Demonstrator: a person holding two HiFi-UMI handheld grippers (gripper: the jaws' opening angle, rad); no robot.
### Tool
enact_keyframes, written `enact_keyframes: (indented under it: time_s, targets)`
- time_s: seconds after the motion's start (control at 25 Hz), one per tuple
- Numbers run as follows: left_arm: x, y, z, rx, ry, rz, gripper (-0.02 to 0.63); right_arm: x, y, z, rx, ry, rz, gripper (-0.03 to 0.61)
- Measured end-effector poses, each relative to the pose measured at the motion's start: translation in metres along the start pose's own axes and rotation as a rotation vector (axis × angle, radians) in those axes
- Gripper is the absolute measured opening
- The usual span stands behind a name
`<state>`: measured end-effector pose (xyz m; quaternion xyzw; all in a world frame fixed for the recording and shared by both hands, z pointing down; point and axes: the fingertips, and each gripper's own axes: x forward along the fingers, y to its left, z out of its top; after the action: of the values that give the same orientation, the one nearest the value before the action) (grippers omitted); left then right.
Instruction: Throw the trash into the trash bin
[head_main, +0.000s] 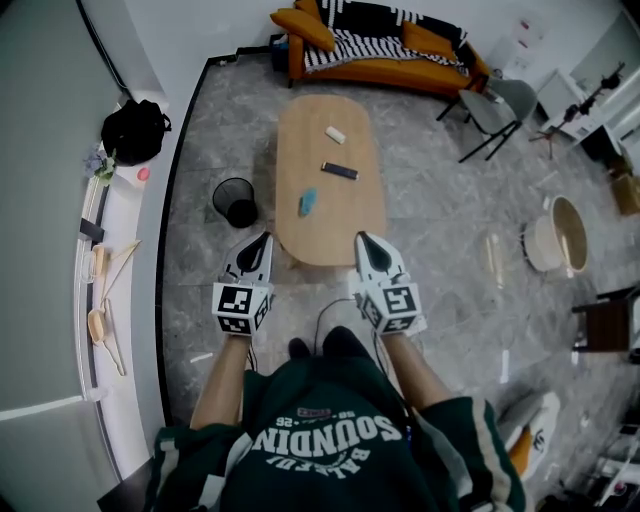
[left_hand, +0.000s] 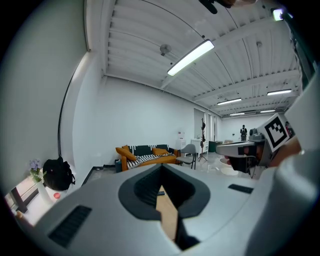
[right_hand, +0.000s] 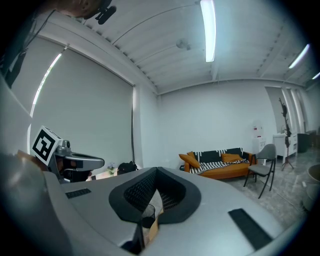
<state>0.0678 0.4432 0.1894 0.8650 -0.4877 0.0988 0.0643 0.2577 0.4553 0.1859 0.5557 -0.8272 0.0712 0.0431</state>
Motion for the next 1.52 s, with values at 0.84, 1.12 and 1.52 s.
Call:
enact_keyframes:
  time_s: [0.84, 1.12, 1.52]
  targets:
    - [0.107, 0.080, 0.010, 0.011, 0.022, -0.037, 0.002, 0.132, -0.018, -0.011, 0.046, 0.028, 0.009, 0.000]
    - [0.192, 0.117, 0.027, 0.015, 0.046, -0.055, 0.002, 0.217, -0.055, 0.002, 0.061, 0.048, 0.015, 0.000]
    - [0.276, 0.151, 0.038, 0.002, 0.076, -0.049, 0.002, 0.303, -0.092, 0.011, 0.044, 0.085, 0.054, 0.000]
